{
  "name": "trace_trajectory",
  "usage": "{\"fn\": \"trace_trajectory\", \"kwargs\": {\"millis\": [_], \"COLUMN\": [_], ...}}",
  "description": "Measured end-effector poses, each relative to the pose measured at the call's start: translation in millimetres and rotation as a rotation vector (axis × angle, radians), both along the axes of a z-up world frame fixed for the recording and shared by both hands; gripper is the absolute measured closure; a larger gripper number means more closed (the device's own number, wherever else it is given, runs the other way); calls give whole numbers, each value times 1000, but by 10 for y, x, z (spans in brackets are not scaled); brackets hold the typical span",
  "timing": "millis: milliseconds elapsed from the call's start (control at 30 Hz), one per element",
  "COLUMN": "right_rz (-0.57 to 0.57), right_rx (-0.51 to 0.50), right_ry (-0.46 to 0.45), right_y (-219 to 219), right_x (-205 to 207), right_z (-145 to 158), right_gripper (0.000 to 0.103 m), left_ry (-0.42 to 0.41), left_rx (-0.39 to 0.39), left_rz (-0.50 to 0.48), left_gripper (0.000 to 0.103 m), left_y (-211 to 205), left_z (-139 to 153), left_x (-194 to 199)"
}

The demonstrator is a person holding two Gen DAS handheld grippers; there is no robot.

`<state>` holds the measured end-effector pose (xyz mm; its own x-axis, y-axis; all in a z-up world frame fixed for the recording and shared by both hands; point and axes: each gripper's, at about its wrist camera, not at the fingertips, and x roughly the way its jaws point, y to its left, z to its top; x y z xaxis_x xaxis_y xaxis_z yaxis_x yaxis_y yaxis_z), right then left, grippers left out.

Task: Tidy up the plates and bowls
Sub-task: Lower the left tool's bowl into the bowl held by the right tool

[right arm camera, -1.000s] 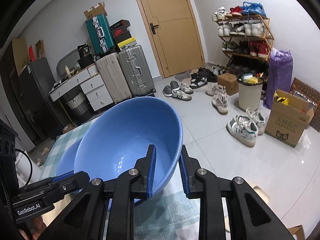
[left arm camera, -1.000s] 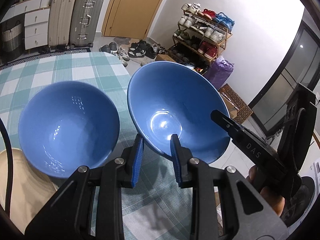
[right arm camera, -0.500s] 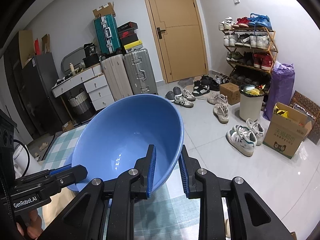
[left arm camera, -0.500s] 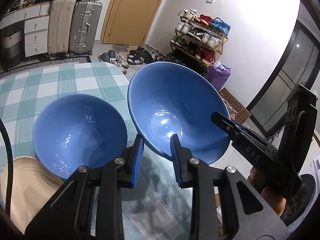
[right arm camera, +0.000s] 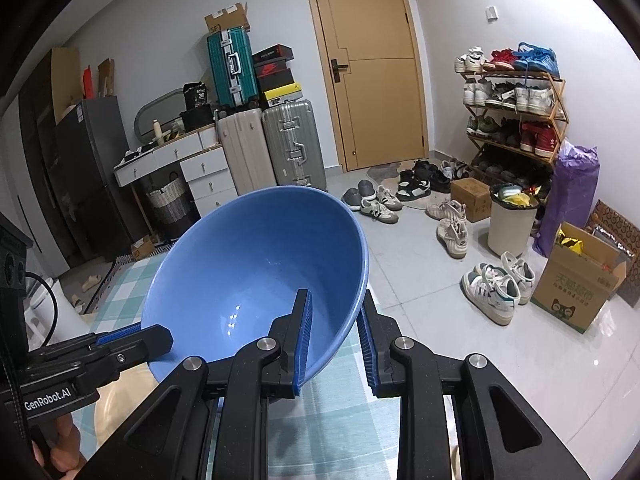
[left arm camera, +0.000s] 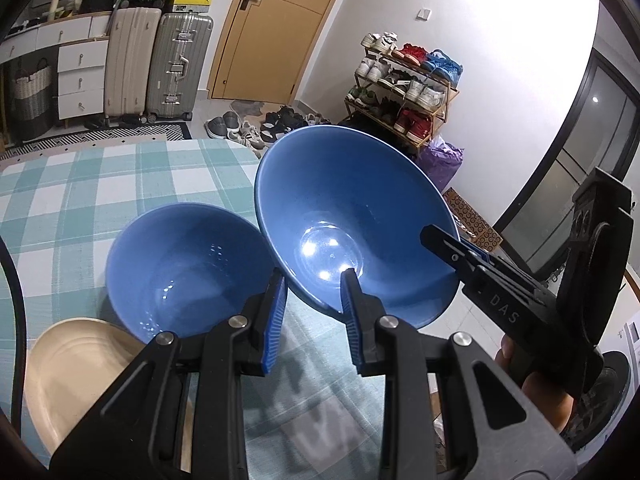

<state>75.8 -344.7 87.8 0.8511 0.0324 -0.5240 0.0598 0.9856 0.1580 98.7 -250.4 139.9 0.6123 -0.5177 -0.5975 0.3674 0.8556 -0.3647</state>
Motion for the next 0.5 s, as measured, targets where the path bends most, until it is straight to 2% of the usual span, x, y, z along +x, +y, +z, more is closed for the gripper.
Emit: {"fn": "trace_trajectory", "kwargs": {"millis": [500], "right_rz": [53], "right_rx": [-45], "right_ry": [34], "right_y": [449], "right_x": [205], "right_z": [-12], "right_gripper": [79], "left_ry": [0], "left_rx": [12], "left_rz": [47], "left_gripper": [79], "left_y": [498], "left_z": [141], "left_x": [-94]}}
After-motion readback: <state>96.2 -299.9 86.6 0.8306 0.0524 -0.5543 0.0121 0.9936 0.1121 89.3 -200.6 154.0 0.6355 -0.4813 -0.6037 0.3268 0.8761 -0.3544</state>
